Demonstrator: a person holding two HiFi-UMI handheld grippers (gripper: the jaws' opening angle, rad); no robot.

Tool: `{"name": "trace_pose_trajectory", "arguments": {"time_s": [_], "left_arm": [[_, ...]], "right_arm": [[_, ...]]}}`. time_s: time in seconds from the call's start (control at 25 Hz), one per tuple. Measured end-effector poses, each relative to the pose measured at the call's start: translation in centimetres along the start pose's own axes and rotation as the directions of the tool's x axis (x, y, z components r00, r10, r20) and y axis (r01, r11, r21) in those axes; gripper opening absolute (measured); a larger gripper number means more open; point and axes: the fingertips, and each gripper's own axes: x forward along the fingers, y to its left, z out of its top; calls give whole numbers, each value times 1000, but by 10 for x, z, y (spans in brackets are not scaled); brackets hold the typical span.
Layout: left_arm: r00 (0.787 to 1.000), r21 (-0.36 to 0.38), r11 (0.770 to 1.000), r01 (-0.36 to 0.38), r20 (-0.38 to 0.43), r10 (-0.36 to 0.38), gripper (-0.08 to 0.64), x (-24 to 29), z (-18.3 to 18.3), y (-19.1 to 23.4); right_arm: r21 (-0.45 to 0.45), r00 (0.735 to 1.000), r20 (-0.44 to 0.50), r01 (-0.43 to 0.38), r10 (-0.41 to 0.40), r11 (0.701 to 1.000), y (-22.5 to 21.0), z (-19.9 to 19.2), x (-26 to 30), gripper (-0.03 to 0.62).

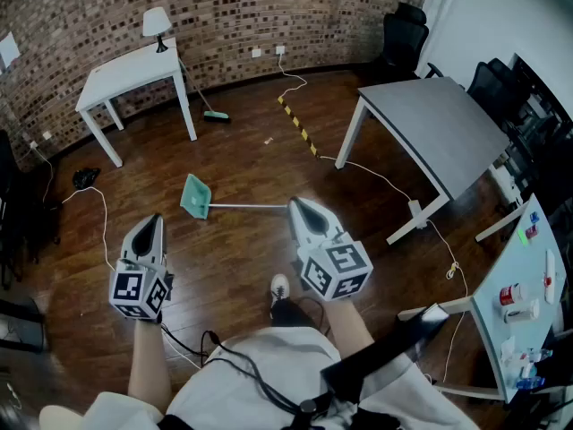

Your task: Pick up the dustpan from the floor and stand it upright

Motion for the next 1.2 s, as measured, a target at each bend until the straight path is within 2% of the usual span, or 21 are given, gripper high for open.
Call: {"name": "trace_pose_trajectory", "arguments": {"time_s": [0.16,0.4,0.6,0.8,1.04,1.2], "left_arm": [[1000,0,1000,3,-17,-3,-9,41,-11,14],[999,-5,1000,8,-38,-8,-9,137,-21,38],[999,-53,998,32,3,-32,-9,245,-5,60],[995,-13,997,79,53,-79,-9,328,12,64],[995,-50,994,98,11,-97,-9,375,-8,83],[991,-56,991,123,-50,-125,-9,398,-23,97]], "right_arm": [[4,1000,-15,4,-4,1000,-24,-10,37,-20],[54,999,-22,28,-27,998,-92,-21,115,-20],[62,1000,-20,-5,6,998,-148,-6,203,-20],[52,998,-29,-46,48,998,-196,4,276,-20],[44,994,-76,-71,74,997,-215,-14,328,-20],[71,994,-103,-37,44,997,-222,-22,343,-20]]}}
